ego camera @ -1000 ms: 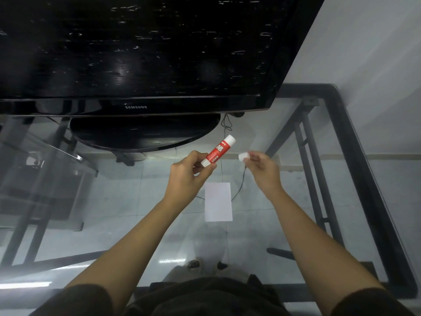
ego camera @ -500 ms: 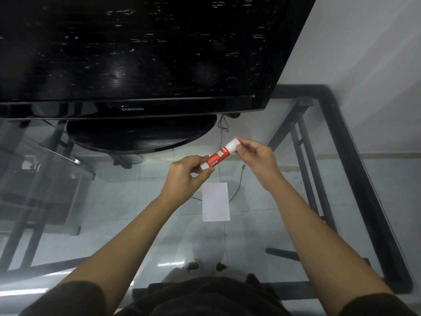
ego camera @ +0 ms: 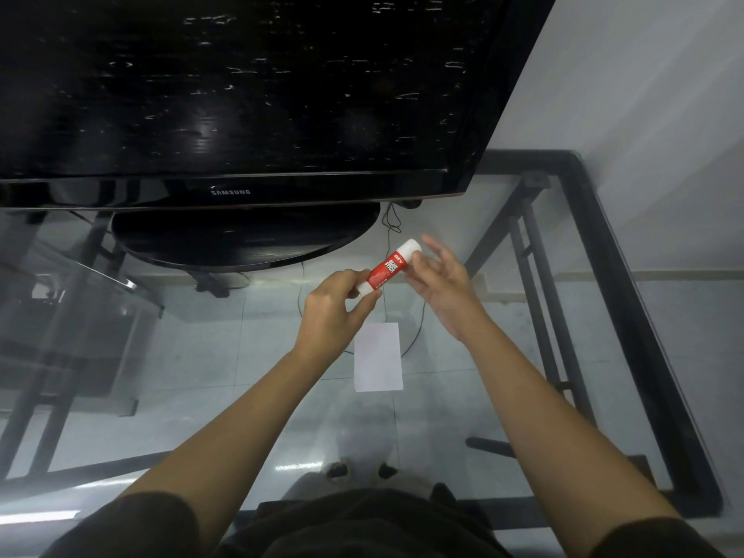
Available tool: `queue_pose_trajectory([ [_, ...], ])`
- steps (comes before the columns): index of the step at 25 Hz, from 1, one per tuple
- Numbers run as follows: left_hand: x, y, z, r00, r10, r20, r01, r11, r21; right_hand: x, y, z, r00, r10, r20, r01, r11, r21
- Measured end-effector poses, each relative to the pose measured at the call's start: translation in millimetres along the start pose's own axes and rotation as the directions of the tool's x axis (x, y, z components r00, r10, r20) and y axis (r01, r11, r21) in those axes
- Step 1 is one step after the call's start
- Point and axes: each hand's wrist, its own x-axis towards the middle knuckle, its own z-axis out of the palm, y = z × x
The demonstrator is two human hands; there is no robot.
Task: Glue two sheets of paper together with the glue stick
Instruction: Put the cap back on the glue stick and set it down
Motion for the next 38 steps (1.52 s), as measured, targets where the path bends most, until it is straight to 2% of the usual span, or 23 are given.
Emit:
queue_pose_trajectory([
  [3, 2, -4, 13, 0.999, -0.005, 0.054, 0.007, 1.000, -0.026, 4, 9, 2, 0.995, 0.065, 0.072, -0.058, 0.993, -0.103],
  [6, 1, -18, 28, 0.984, -0.056, 0.169, 0.052, 0.998, 0.030, 8, 16, 1, 0.999, 0.023, -0.029, -0.027, 0.989, -0.148],
  [8, -3, -31, 36, 0.963, -0.119, 0.240, 0.102, 0.991, 0.082, 9, 20, -5, 0.993, -0.049, -0.105, 0.015, 0.954, -0.301],
  [10, -11, -47, 43, 0.942, -0.189, 0.277, 0.145, 0.975, 0.170, 7, 28, -13, 0.985, -0.126, -0.115, 0.068, 0.908, -0.414],
  [12, -20, -63, 47, 0.924, -0.234, 0.304, 0.153, 0.951, 0.267, 5, 37, -20, 0.982, -0.137, -0.127, 0.060, 0.874, -0.482],
  [21, -43, -92, 54, 0.860, -0.368, 0.353, 0.124, 0.822, 0.555, 1, 59, -36, 0.983, -0.152, -0.104, 0.064, 0.810, -0.583],
  [26, -44, -94, 57, 0.862, -0.372, 0.343, 0.111, 0.800, 0.590, 2, 61, -37, 0.983, -0.174, -0.063, 0.090, 0.748, -0.658],
  [32, -44, -96, 58, 0.865, -0.365, 0.343, 0.107, 0.804, 0.585, 2, 59, -37, 0.983, -0.180, -0.046, 0.101, 0.724, -0.682],
  [36, -45, -98, 57, 0.869, -0.344, 0.355, 0.096, 0.823, 0.561, 1, 64, -38, 0.979, -0.199, -0.034, 0.097, 0.610, -0.786],
  [38, -44, -99, 54, 0.861, -0.346, 0.374, 0.106, 0.840, 0.532, 0, 68, -39, 0.988, -0.146, -0.045, 0.054, 0.610, -0.791],
])
